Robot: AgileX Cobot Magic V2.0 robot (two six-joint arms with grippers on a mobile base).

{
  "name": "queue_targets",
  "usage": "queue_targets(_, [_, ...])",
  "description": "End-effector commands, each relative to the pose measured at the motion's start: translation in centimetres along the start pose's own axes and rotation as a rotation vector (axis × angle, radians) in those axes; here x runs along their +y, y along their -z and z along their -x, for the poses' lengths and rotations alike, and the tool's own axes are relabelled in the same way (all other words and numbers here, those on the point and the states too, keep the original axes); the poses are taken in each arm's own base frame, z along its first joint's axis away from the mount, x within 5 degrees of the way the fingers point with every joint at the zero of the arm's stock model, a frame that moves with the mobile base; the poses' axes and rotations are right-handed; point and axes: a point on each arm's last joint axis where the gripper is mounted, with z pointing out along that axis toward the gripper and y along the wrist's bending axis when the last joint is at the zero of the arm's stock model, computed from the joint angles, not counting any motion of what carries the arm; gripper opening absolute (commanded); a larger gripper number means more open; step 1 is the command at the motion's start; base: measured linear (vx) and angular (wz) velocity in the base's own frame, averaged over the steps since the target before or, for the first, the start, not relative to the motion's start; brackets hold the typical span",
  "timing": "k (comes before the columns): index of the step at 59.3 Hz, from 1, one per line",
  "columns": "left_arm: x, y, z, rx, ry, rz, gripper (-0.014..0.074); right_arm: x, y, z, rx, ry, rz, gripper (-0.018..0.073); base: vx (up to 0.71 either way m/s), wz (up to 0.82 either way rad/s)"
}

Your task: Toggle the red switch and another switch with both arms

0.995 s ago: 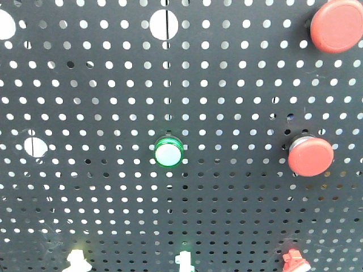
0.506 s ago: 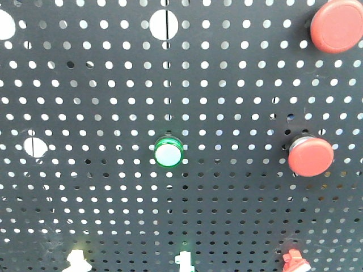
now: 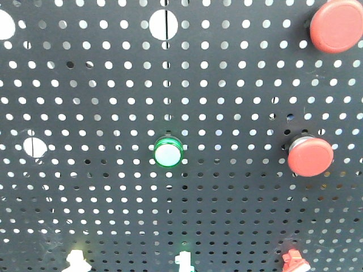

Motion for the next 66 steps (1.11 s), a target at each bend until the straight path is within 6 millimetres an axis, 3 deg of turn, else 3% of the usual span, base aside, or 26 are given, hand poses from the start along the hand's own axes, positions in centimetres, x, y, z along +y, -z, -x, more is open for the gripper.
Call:
queue_targets(1, [0.1, 0.1, 0.2, -0.076, 0.016, 0.017, 0.0003, -0.2, 0.0, 1.0, -0.19, -0.134, -0.037, -0.0006, 0.0, 0.0])
queue_targets(9, [0.1, 0.1, 0.2, -0.076, 0.016, 0.017, 0.0003, -0.5, -0.5, -0.4, -0.198, -0.258, -0.117, -0.0006, 0.0, 0.0])
queue_targets(22, [0.1, 0.1, 0.2, -0.076, 0.016, 0.017, 0.0003, -1.0, -0.4, -0.5, -0.183, -0.237, -0.219, -0.0006, 0.0, 0.0])
queue_targets(66, [0.1, 0.1, 0.2, -0.076, 0.016, 0.017, 0.0003, -1.0, -0.4, -0.6, -0.183, -0.237, -0.219, -0.0006, 0.0, 0.0])
